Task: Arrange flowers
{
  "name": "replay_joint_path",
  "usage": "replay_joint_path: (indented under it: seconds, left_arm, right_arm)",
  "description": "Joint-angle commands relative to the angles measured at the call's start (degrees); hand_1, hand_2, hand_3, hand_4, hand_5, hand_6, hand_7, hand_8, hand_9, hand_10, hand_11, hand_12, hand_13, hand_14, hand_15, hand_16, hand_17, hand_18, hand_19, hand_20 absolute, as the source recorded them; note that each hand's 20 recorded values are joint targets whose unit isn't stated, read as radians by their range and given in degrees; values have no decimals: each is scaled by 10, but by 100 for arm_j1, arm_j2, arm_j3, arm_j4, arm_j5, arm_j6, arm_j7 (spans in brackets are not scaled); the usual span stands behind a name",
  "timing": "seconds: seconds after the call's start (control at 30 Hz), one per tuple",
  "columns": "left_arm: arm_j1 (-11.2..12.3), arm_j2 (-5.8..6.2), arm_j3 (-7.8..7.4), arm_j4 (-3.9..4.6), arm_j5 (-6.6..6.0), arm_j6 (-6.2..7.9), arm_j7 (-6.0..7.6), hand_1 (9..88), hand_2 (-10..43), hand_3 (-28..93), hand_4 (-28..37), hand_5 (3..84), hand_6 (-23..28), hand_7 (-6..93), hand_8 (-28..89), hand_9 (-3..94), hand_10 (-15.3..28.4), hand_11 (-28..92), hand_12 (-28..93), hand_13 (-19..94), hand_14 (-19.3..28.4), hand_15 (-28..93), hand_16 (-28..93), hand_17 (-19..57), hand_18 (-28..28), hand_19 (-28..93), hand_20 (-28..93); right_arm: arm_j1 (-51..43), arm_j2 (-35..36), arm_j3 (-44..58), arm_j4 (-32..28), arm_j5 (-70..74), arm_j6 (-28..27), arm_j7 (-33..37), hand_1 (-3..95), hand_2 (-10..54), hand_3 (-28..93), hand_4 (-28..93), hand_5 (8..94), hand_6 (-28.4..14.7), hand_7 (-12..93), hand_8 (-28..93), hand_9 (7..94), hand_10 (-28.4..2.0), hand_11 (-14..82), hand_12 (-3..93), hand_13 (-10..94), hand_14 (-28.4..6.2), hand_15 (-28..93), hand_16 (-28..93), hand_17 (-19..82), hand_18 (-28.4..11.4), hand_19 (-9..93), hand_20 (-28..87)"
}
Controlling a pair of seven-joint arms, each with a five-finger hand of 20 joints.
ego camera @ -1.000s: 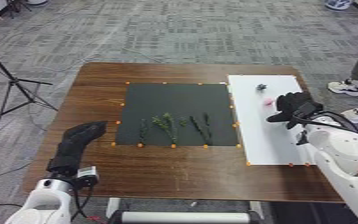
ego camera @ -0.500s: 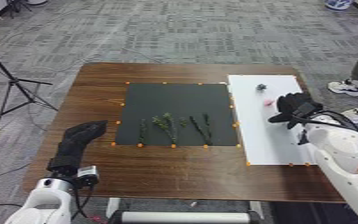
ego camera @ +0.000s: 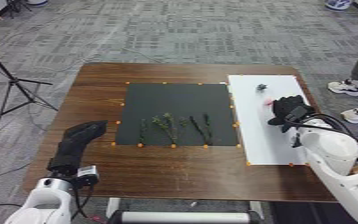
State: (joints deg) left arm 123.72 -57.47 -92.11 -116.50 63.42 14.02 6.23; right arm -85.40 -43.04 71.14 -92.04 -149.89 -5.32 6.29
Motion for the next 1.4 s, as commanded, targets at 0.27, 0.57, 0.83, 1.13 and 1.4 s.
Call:
replay_joint_path:
  seconds: [0.27,0.57,0.83,1.13,1.4]
  left_arm:
    - [31,-23,-2,-2,-20,-30,12,290,14,700,-172,499,48,170,-69,435,129,200,119,338,171,199,12,48,124,106,171]
    - [-20,3,14,20,-26,-34,20,290,14,700,-171,499,49,168,-68,435,129,199,119,337,170,199,12,49,124,105,170]
    - [-58,46,1,36,-36,-38,18,291,14,699,-172,499,48,169,-68,435,128,199,120,338,170,197,11,49,123,104,170]
    - [-163,61,46,61,-46,-45,-4,289,13,702,-172,499,49,171,-68,435,128,201,120,338,170,199,12,48,124,107,171]
    - [-157,76,56,87,-148,55,16,290,14,700,-171,500,49,168,-68,435,129,199,120,338,169,196,11,50,124,104,169]
  right_arm:
    - [99,284,-156,-366,129,541,140,511,-85,656,-256,768,22,368,124,840,-90,461,318,690,-130,776,439,338,-242,757,547]
    - [121,617,-139,-1209,622,821,110,513,-86,663,-258,773,19,363,131,841,-89,463,320,689,-129,776,445,339,-240,757,548]
    - [1028,668,-1168,-1654,1210,870,-147,514,-85,662,-261,773,18,362,130,839,-88,464,322,688,-128,777,447,338,-239,757,548]
    - [2315,-163,-2494,-1557,1630,701,-400,515,-82,661,-264,772,17,360,128,839,-89,463,322,687,-127,777,447,338,-238,757,548]
    - [3068,-993,-3300,-1156,1838,592,-653,518,-81,657,-267,775,14,357,119,836,-87,460,321,686,-127,777,449,337,-238,756,548]
